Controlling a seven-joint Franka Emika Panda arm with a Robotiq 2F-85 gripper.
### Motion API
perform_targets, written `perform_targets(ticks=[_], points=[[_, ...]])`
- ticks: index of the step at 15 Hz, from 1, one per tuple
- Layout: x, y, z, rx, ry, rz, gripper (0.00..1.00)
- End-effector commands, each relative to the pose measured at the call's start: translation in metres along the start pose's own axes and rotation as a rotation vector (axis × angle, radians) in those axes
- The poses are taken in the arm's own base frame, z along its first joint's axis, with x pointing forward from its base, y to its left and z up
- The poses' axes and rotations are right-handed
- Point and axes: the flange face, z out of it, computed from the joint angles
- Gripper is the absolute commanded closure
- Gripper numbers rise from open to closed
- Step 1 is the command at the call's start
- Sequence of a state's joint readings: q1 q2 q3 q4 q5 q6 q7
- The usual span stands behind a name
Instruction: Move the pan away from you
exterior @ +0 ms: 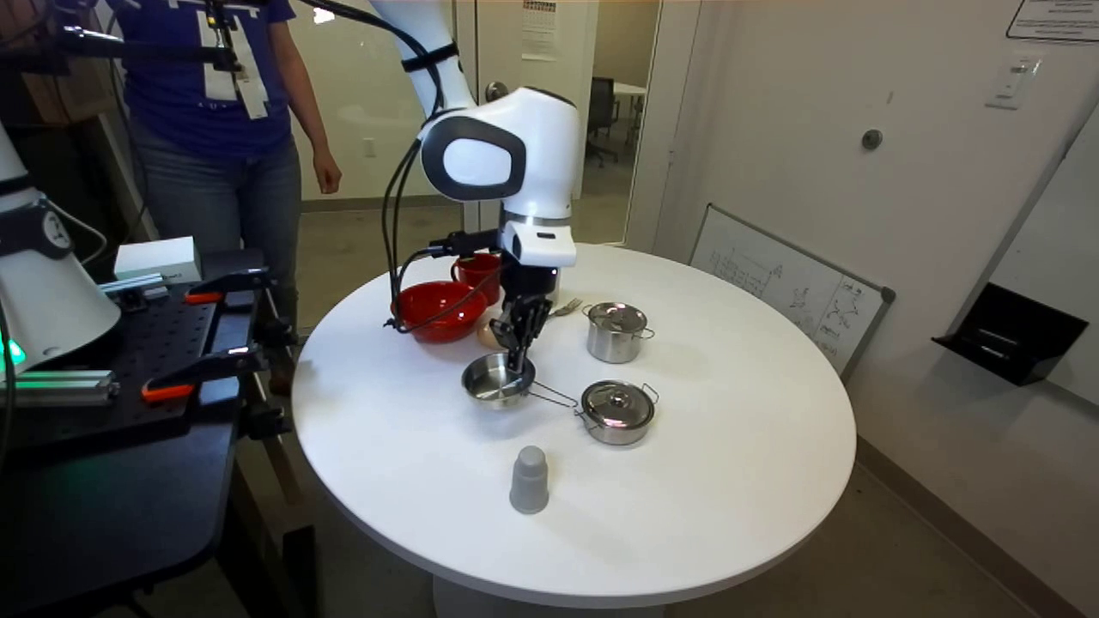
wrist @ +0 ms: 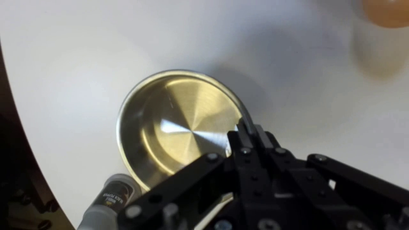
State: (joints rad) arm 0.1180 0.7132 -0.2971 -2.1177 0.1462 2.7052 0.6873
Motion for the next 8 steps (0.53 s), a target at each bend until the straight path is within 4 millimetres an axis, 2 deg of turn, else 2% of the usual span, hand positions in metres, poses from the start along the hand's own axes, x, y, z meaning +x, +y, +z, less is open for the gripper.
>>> perform_targets(ticks=[1,4,8], points=[[-0.015,0.001,-0.023,-0.048,0.005,-0.144,0.99],[-0.026,-0.006,-0.031,-0.055,0.009,-0.320,0.99],[-0.039,-0.022,-0.033,-0.075,-0.002,-0.528,0.99]])
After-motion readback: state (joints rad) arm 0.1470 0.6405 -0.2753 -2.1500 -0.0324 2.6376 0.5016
